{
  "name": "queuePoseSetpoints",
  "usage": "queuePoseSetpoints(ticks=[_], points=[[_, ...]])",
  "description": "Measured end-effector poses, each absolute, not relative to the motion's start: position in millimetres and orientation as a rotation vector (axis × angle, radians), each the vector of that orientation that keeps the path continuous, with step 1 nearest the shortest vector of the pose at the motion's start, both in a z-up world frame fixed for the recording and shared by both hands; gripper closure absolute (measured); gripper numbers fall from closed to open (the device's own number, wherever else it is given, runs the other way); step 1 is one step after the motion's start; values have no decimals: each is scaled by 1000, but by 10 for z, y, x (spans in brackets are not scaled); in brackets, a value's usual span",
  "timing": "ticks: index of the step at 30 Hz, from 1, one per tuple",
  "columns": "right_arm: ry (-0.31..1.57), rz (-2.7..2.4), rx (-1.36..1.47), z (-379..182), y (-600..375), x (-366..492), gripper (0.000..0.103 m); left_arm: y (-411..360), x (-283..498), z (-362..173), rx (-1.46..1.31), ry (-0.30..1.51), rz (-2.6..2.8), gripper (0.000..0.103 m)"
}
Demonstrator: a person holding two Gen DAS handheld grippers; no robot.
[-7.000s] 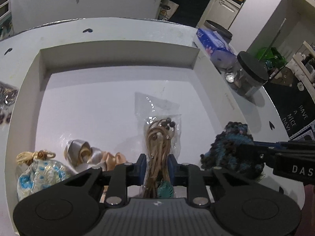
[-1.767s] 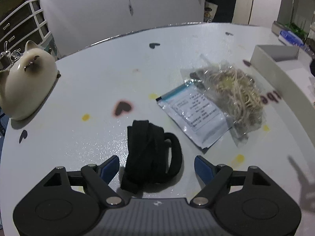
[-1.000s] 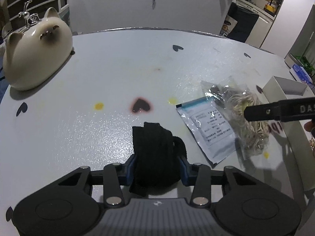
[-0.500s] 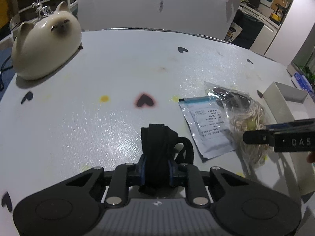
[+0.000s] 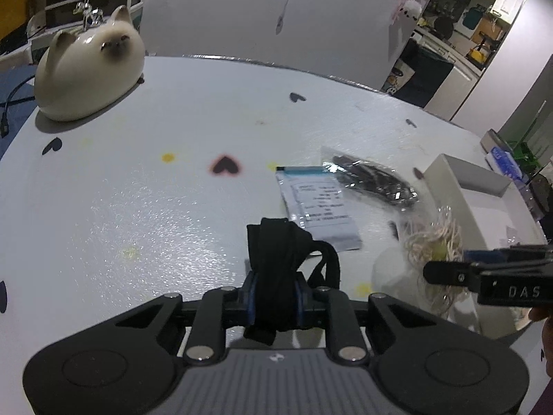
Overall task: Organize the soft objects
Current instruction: 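Lift the black strap and bead-necklace bag and carry both over the tray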
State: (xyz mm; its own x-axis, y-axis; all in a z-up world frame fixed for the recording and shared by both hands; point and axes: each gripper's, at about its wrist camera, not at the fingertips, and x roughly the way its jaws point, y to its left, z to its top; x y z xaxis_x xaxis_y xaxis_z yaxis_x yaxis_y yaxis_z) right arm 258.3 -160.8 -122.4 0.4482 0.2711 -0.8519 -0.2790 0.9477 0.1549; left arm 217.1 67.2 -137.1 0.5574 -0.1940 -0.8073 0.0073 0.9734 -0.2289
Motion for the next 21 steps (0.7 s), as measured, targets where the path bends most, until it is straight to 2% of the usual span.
queuePoseSetpoints(ticks=[21], points=[[919,287,136,-720,-2264,2038,45,194,1714,-729,-273,803,-162,82]])
